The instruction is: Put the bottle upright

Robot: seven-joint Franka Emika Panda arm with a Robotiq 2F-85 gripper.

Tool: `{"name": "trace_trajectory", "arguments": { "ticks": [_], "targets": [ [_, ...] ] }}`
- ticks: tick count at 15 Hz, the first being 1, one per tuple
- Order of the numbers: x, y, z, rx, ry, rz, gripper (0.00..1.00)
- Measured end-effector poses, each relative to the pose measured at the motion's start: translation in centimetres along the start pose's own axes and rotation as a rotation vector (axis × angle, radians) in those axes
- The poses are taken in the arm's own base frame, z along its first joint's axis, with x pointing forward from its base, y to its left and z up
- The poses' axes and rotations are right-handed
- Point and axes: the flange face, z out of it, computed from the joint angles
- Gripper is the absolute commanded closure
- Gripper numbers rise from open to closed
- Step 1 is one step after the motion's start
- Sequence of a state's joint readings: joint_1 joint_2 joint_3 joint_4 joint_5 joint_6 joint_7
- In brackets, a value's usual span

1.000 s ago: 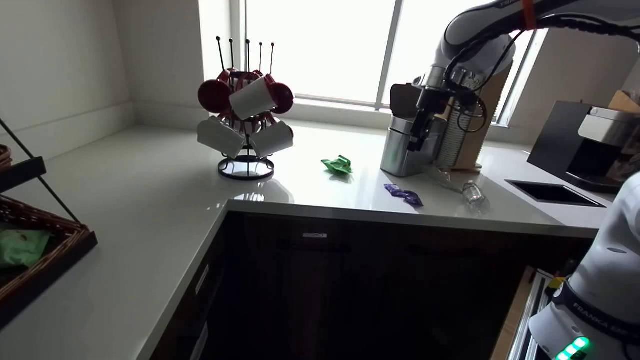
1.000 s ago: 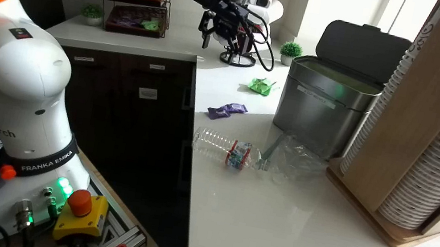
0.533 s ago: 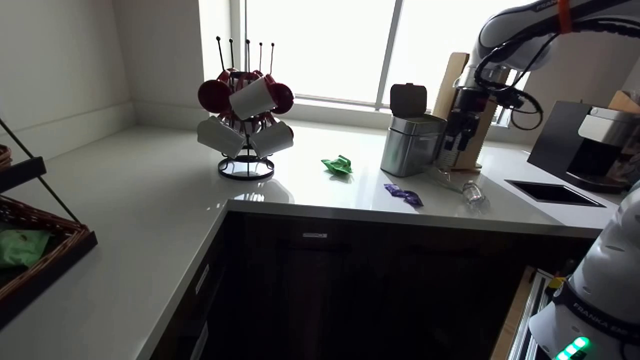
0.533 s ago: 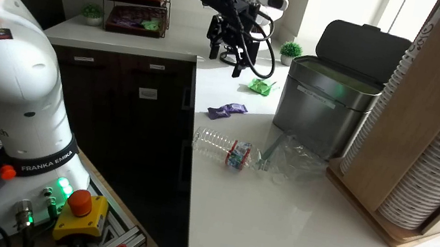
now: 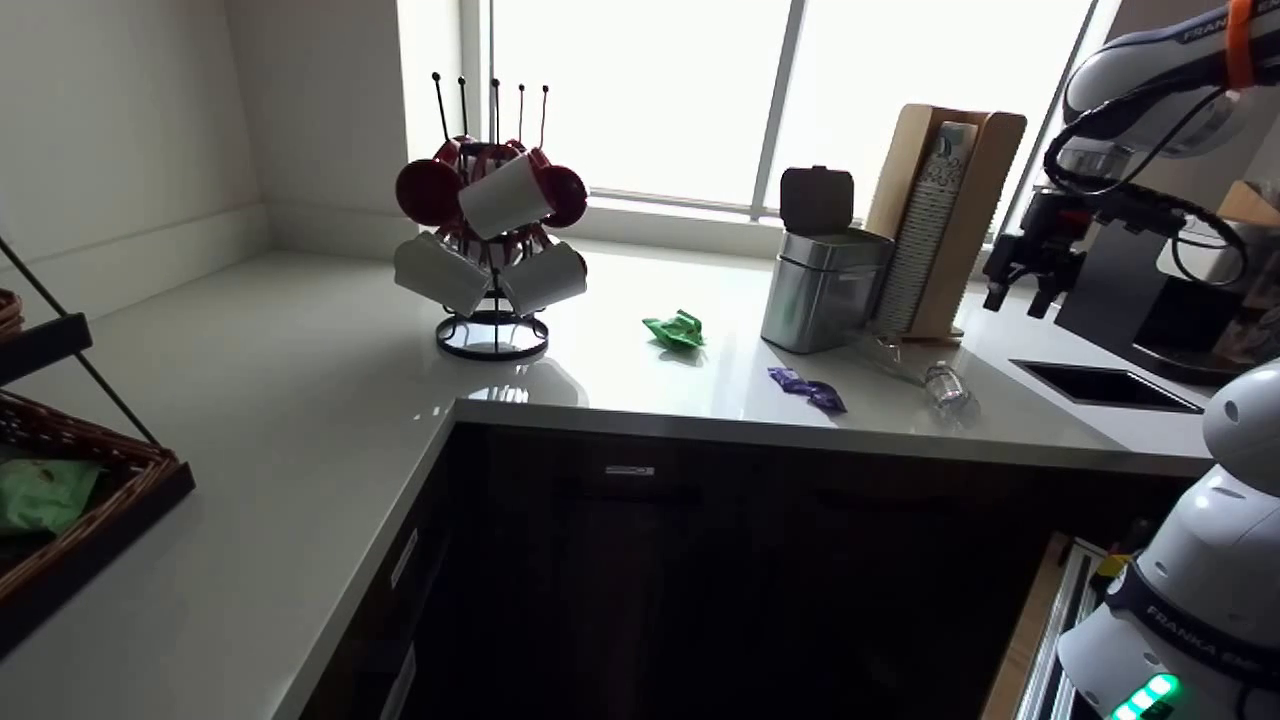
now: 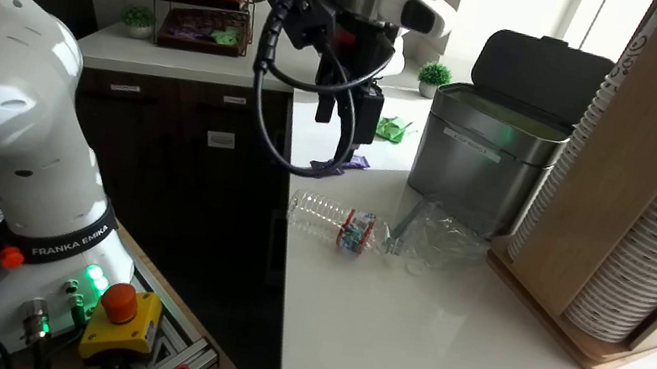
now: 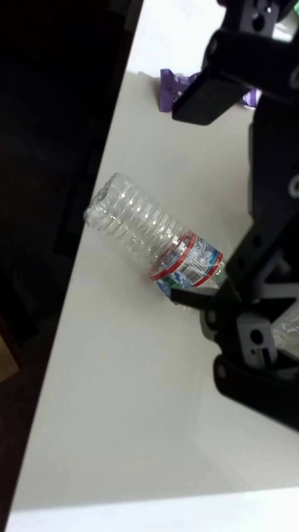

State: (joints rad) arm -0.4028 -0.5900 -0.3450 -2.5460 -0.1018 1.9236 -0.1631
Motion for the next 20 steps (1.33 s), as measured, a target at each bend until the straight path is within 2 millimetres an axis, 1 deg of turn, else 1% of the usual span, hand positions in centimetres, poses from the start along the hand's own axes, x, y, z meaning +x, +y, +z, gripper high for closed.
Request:
{"name": "trace_trajectory", "arguments": {
  "ticks": [2, 6, 8, 9, 11, 16, 18, 20],
  "targets": [
    [-0.5, 0.6, -0.1, 0.009, 0.009, 0.018, 0.0],
    [-0.4, 0.3, -0.1, 0.001, 0.009, 0.016, 0.0],
    [-0.1, 0.1, 0.4, -0.023, -0.008, 0.027, 0.0],
    [0.2, 0.4, 0.9, -0.04, -0.017, 0.061, 0.0],
    [1.0, 1.7, 2.3, -0.083, -0.026, 0.151, 0.0],
    [2.8, 6.3, 6.2, -0.126, -0.003, 0.402, 0.0],
    [3.6, 7.6, 7.5, -0.136, 0.012, 0.473, 0.0],
    [4.4, 8.3, 8.5, -0.14, 0.038, 0.531, 0.0]
  ]
}}
